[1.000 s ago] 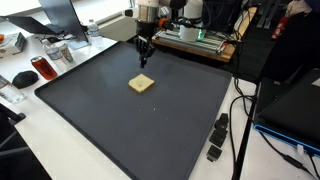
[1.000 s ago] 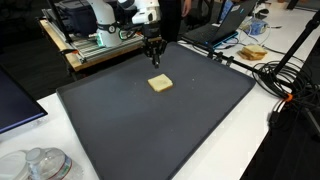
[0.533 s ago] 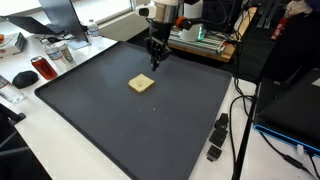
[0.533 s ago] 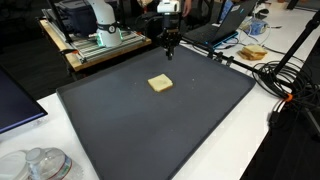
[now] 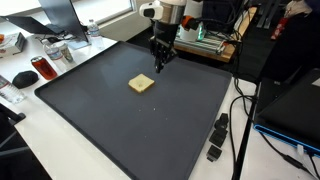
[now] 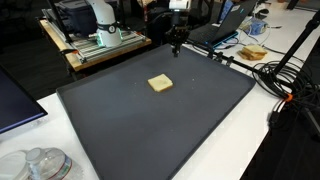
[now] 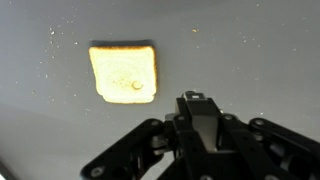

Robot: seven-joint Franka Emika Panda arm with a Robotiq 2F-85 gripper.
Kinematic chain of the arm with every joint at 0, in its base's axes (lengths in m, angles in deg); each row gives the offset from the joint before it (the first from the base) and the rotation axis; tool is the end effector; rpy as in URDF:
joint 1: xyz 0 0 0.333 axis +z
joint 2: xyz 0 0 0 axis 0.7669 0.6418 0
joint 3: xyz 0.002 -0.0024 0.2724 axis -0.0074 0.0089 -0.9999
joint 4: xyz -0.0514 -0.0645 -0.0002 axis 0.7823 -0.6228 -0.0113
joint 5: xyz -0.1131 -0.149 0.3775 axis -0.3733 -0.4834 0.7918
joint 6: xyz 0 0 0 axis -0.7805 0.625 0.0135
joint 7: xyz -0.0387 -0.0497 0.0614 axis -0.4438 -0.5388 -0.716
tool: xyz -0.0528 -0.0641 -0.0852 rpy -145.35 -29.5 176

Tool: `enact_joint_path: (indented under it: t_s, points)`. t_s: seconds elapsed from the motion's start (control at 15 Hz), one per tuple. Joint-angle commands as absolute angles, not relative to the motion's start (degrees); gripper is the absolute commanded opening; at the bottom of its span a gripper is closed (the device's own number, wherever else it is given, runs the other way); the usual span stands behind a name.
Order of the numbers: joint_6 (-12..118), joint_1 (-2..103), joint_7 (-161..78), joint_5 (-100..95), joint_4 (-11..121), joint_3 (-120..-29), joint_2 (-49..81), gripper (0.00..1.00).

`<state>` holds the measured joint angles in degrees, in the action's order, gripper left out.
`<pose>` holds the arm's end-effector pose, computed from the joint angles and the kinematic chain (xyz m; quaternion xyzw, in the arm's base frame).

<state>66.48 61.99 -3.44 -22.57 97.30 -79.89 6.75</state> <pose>0.5190 0.1286 0.2071 0.9882 -0.0920 0.0989 0.0727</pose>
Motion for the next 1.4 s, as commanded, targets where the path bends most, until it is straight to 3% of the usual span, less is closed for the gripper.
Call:
enact_joint_path:
  t_s: [0.0, 1.33]
  points:
    - [64.63, 59.86, -8.68, -16.33, 94.08, -80.55, 8.96, 0.06]
    - [65.10, 50.88, -26.23, 4.10, 90.27, -77.08, 16.61, 0.05]
